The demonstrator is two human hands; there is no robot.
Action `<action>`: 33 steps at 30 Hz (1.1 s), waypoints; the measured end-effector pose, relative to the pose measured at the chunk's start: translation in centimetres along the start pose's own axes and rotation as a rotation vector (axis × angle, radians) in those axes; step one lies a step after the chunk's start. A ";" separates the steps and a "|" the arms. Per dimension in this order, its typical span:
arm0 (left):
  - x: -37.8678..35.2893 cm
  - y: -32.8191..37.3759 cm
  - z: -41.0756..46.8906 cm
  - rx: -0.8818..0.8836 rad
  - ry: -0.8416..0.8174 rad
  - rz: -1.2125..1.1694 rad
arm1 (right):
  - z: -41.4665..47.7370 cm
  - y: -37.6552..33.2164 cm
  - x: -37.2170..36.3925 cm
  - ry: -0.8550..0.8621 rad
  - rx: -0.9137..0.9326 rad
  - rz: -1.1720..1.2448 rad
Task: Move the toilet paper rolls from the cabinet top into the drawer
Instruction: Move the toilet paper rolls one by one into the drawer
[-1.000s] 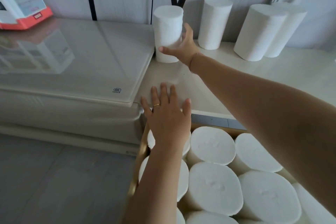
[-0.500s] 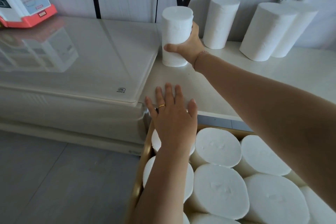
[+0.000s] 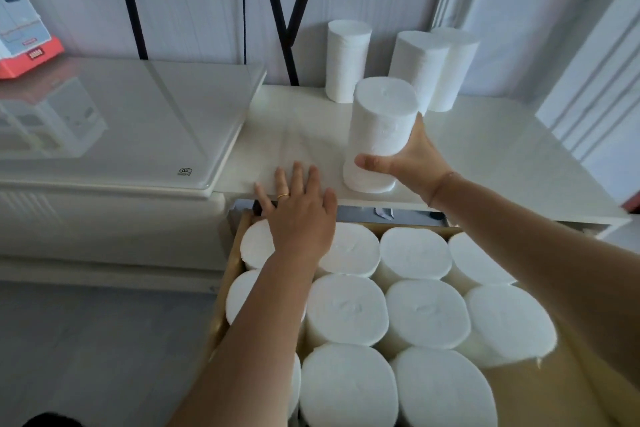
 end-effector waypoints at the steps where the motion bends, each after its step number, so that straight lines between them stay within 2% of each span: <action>1: -0.3 0.9 -0.2 -0.031 -0.021 -0.005 | -1.0 0.2 1.4 0.025 -0.013 -0.008; 5: -1.2 5.7 -2.0 -0.178 -0.067 -0.075 | -4.8 0.8 6.4 0.091 -0.037 -0.024; 10: -1.8 12.2 -5.4 -0.492 -0.111 -0.153 | -9.1 1.7 12.5 0.121 -0.073 -0.058; 17: -4.3 15.9 -10.0 -0.754 -0.276 -0.118 | -13.9 3.0 20.2 0.261 -0.101 -0.086; 20: -5.3 16.1 -11.1 -0.809 -0.324 -0.066 | -15.2 5.2 22.0 0.289 -0.156 -0.099; 25: -5.4 16.2 -11.1 -0.808 -0.315 -0.074 | -16.6 9.1 21.4 0.240 -0.256 -0.056; 28: -5.5 16.1 -11.1 -0.804 -0.318 -0.074 | -17.1 10.1 20.4 0.216 -0.228 -0.101; 33: -5.4 16.1 -11.1 -0.796 -0.327 -0.071 | -17.2 12.4 19.6 0.079 -0.267 -0.152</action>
Point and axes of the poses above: each hand's wrist, its own z-axis towards the middle knuckle, its own x-axis out of the back of the hand, y = z × x, the point moved 8 cm from there along z, towards the middle knuckle, and after that the axes turned 7 degrees about y, right-handed, at the moved point
